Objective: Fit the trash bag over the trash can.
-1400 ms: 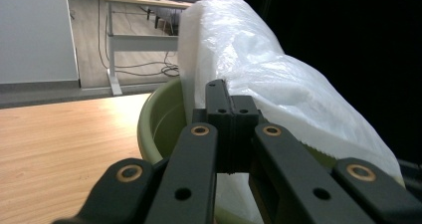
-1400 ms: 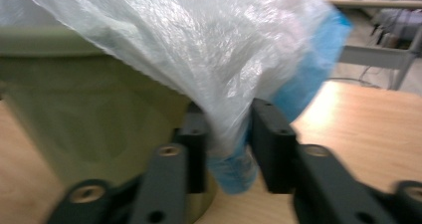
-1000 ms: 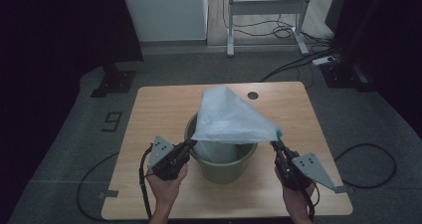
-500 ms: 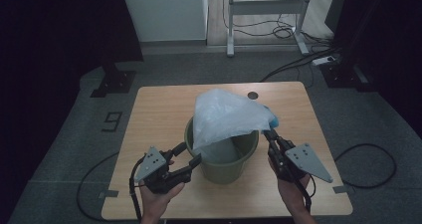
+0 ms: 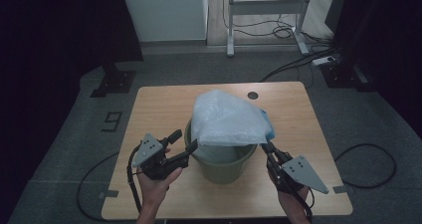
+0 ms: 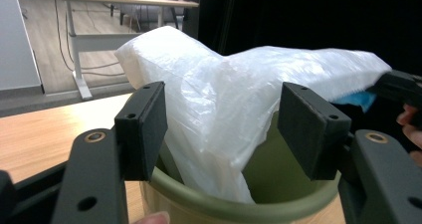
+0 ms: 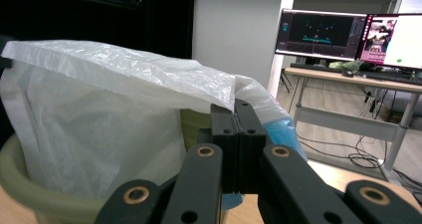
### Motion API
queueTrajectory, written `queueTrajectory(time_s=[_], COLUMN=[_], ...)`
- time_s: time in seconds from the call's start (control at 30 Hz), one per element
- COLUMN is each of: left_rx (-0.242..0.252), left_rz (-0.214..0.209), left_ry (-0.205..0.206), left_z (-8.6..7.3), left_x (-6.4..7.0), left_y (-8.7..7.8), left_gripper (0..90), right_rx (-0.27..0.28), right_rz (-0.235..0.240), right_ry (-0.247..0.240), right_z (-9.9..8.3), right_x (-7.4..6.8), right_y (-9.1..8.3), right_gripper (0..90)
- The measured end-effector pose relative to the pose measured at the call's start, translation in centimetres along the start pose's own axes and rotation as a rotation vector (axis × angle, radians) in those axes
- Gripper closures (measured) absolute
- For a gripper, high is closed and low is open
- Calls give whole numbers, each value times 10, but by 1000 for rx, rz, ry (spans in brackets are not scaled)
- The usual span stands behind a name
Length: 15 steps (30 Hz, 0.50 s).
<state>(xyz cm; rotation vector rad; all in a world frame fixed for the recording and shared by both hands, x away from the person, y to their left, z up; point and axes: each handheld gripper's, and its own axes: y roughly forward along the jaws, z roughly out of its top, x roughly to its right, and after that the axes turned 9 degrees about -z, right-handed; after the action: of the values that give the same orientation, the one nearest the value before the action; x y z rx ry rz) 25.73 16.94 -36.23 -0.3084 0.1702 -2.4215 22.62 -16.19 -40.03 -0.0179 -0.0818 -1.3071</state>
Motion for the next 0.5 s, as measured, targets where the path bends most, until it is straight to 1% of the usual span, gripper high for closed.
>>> queueTrajectory(time_s=[0.07, 0.13, 0.2, 0.23, 0.33, 0.5], left_rx=[2, 5, 10, 10, 10, -2], left_rz=[-9, -16, -24, -24, -29, -41], left_ry=[-6, -6, 7, 7, 27, 36], left_z=[1, 3, 8, 8, 16, 24], left_x=[0, 2, 7, 7, 12, 15], left_y=[3, 5, 6, 6, 5, 6], left_gripper=[358, 358, 358, 357, 358, 358], right_rx=[-15, -19, -30, -30, -32, -27], right_rz=[2, 2, 8, 8, 9, 10], right_ry=[-5, -8, -9, -9, -26, -38], right_z=[-5, -6, -9, -9, -10, -9], right_x=[0, 0, -1, -1, -2, -3], right_y=[-1, -1, 0, 0, 1, 0], right_gripper=[884, 884, 884, 884, 884, 884])
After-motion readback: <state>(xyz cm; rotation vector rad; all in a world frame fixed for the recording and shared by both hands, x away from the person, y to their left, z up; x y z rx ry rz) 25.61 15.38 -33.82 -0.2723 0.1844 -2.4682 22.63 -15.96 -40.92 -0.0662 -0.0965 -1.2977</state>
